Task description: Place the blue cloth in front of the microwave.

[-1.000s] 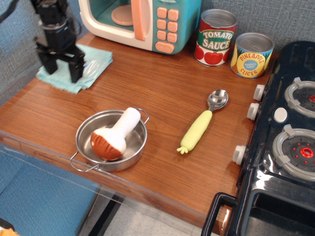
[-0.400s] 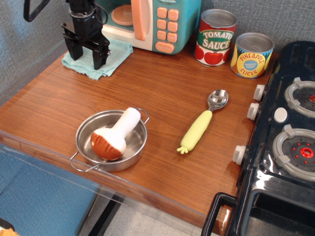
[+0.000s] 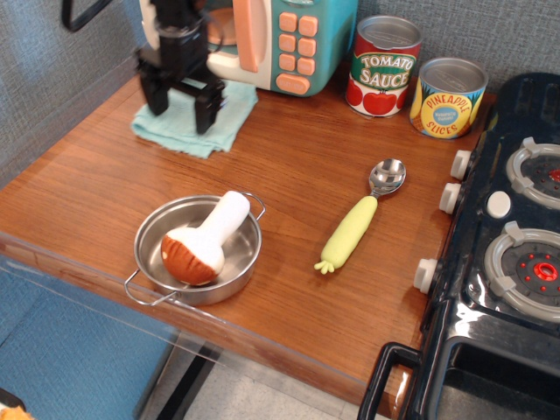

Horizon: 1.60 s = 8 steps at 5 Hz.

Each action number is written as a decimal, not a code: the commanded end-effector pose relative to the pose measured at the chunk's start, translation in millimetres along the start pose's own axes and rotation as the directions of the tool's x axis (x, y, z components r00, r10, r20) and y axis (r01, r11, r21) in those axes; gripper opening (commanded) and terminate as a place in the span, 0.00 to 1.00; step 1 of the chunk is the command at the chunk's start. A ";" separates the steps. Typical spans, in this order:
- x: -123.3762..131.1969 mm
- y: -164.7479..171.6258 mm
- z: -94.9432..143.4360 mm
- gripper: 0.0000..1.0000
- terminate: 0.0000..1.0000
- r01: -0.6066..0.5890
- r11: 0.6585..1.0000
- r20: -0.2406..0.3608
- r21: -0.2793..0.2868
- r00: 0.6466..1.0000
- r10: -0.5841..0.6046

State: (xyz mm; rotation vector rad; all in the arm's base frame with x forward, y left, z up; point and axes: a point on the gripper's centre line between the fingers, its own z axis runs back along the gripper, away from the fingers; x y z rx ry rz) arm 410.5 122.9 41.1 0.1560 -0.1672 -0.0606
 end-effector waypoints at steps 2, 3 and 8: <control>-2.5 3.2 108.4 1.00 0.00 -0.093 0.995 0.186 0.026 0.979 0.086; -2.5 3.2 108.4 1.00 0.00 -0.093 0.995 0.186 0.026 0.979 0.086; -2.5 3.2 108.4 1.00 1.00 -0.093 0.995 0.186 0.026 0.979 0.086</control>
